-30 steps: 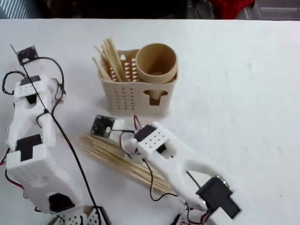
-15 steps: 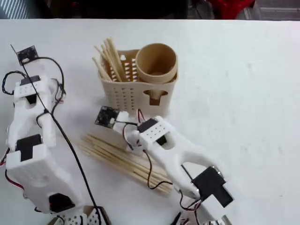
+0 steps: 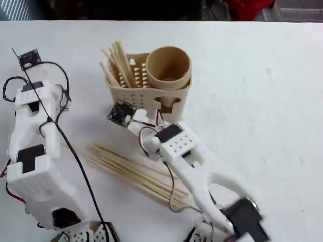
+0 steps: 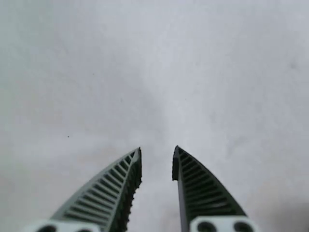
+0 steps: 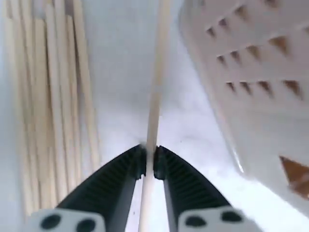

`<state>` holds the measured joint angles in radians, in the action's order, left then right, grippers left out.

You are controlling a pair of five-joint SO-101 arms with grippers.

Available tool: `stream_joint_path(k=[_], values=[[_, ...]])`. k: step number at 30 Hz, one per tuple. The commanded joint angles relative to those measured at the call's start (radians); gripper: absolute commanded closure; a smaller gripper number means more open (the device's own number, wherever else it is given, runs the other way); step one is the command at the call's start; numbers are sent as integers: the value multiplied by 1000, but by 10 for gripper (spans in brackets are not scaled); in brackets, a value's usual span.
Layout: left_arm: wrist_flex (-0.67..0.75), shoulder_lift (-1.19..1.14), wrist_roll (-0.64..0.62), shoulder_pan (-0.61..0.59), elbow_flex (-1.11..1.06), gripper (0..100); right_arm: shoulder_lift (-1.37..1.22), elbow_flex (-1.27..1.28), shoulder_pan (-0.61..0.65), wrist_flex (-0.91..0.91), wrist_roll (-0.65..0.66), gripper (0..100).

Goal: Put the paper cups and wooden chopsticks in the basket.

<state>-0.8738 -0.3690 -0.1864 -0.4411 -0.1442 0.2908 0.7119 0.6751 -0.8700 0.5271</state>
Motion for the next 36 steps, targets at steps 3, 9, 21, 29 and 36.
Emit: stream_joint_path(k=[3,9,21,29,36], values=[[15,5,12,12,3,876,395,9,67,-101,-64,983],[17,5,12,12,3,876,665,-181,88,-147,-132,983],[18,5,12,12,3,877,381,-379,90,469,-164,983],[21,5,12,13,3,877,111,-391,67,702,-187,983],[23,4,12,13,3,876,15,-482,-19,699,-190,981]])
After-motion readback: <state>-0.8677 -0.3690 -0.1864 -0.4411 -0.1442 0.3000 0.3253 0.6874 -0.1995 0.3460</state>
